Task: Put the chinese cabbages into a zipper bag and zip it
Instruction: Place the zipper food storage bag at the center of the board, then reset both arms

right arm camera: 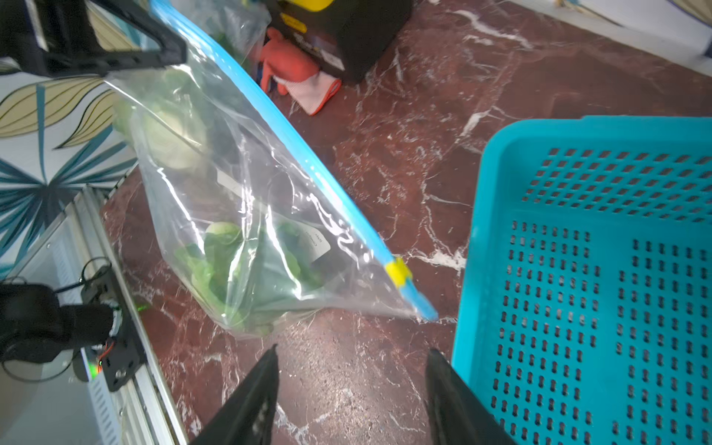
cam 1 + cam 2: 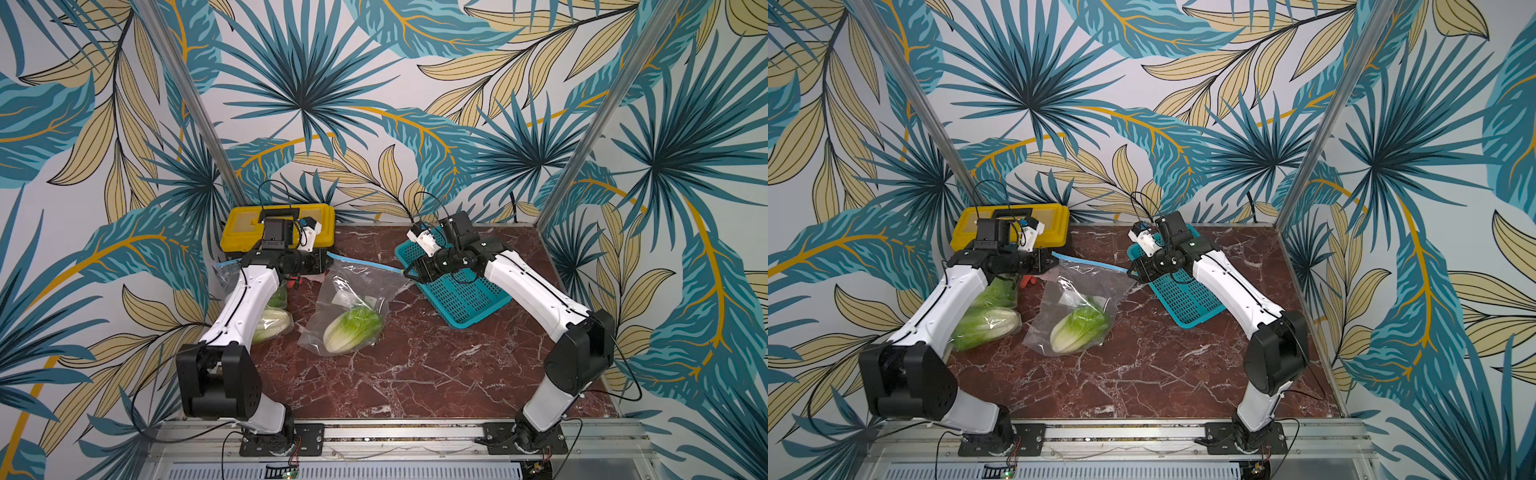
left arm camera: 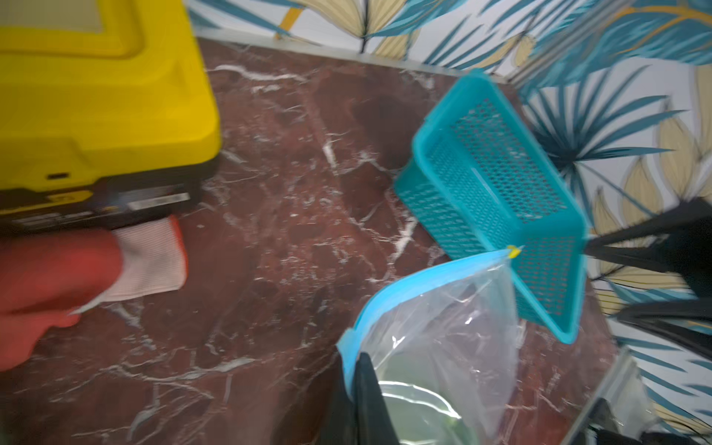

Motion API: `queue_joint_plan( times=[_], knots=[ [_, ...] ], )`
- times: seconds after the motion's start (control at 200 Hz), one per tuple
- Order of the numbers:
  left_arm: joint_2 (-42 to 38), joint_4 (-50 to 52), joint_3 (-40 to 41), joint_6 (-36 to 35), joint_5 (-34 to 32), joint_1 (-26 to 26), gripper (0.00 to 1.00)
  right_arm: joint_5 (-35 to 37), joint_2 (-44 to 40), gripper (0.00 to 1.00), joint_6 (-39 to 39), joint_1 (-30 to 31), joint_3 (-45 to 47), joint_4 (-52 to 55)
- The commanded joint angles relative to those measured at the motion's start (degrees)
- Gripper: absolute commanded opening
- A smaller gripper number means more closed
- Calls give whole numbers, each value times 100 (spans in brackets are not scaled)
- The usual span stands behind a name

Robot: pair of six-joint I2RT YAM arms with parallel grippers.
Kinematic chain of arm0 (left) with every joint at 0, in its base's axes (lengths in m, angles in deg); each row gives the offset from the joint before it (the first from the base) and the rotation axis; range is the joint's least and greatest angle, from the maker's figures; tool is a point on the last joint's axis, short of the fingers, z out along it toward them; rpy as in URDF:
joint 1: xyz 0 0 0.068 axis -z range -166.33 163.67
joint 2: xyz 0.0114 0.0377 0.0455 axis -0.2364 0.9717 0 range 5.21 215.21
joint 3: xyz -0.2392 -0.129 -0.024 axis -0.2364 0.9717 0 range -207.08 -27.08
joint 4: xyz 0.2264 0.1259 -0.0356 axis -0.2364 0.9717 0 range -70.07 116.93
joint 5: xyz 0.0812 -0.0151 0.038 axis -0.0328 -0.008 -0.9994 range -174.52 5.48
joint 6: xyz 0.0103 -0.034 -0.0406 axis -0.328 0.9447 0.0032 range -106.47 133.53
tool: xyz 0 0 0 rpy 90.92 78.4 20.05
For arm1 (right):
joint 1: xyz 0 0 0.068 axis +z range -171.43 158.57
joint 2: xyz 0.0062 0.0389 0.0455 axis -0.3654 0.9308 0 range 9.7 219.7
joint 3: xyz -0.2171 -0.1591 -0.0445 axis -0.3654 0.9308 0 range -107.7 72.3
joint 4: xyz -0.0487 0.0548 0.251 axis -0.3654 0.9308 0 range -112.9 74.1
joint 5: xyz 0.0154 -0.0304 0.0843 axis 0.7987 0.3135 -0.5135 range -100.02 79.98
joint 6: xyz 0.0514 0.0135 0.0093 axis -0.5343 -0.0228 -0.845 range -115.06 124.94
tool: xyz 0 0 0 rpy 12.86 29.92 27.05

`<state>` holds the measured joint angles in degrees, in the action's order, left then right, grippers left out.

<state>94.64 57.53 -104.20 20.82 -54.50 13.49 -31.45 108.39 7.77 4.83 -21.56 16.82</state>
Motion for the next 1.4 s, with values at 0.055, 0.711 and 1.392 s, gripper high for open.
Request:
queue_joint_plan(
  times=[0.055,0.711,1.392],
  knots=[
    [-94,156,-319,42,-1179,-61,47,887,-614,65,-517,-166,403,-234],
    [-3613,-4172,4655,263,-7123,1511,82,6232,-3726,81,-629,-1563,5970,-5036],
    [-786,-8686,5778,80,-4255,-295,88,4547,-1120,89,-111,-1993,7801,-10539]
  ],
)
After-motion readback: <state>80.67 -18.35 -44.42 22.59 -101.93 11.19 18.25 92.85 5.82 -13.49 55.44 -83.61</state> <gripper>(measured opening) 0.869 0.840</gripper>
